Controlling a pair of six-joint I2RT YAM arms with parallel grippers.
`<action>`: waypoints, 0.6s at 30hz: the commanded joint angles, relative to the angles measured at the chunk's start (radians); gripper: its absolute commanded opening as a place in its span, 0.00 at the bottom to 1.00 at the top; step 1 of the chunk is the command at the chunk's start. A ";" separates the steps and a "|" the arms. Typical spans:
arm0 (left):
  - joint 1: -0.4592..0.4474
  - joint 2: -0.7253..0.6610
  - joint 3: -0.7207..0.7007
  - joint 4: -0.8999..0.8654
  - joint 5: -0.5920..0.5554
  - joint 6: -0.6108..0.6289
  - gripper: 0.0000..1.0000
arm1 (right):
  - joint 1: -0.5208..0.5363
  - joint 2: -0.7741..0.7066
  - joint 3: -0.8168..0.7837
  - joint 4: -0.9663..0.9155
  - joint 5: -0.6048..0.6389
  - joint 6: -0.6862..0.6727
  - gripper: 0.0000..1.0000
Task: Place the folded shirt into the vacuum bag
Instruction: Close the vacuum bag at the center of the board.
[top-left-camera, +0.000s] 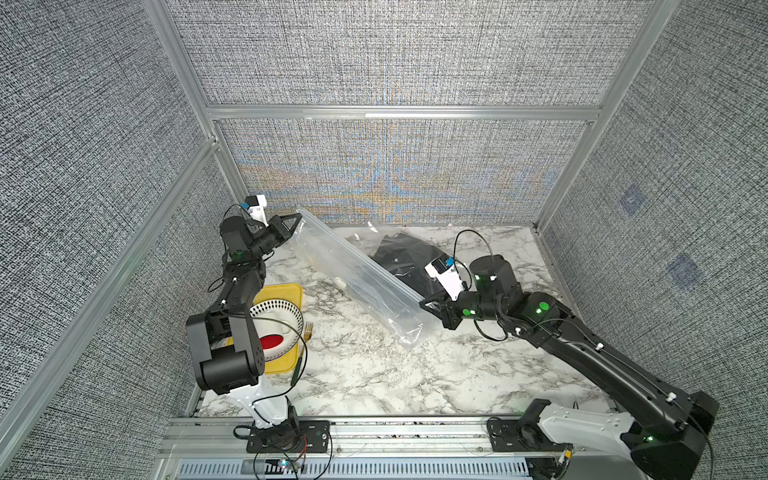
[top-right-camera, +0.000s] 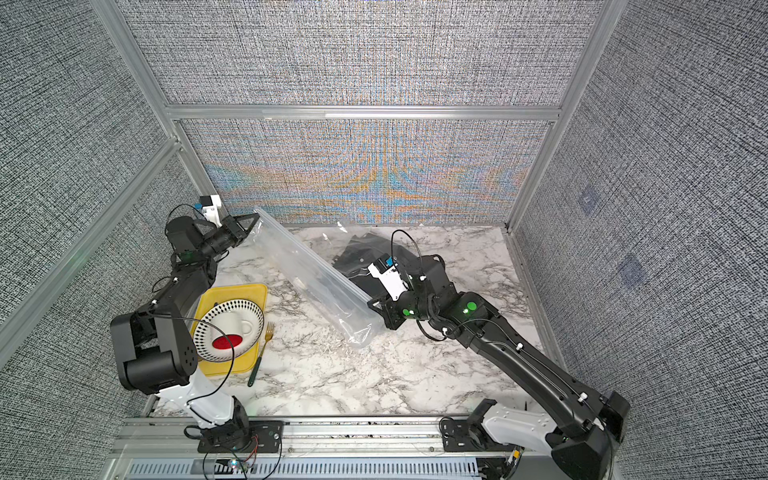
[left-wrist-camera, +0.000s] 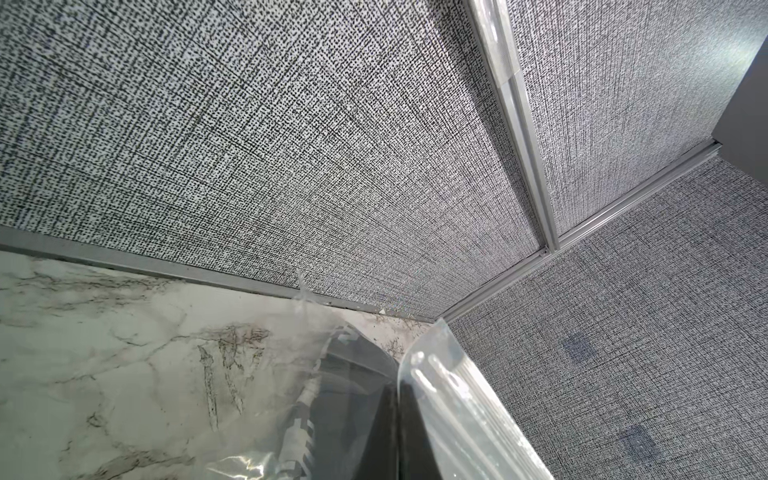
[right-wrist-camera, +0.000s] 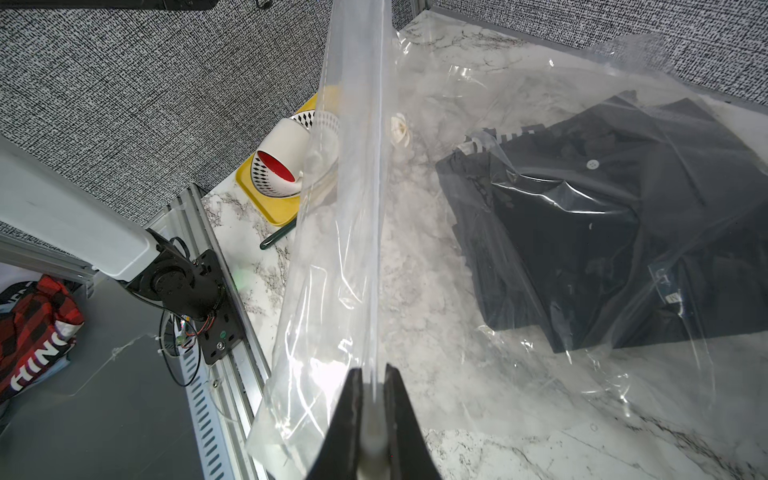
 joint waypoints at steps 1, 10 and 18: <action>0.023 0.015 0.018 0.078 -0.237 -0.012 0.00 | 0.001 -0.010 -0.009 -0.198 -0.025 0.000 0.00; 0.024 0.030 0.022 0.089 -0.232 -0.017 0.00 | 0.004 -0.008 -0.016 -0.197 -0.038 -0.006 0.00; 0.023 0.047 0.039 0.117 -0.169 -0.026 0.00 | 0.003 0.019 -0.011 -0.138 -0.077 -0.001 0.01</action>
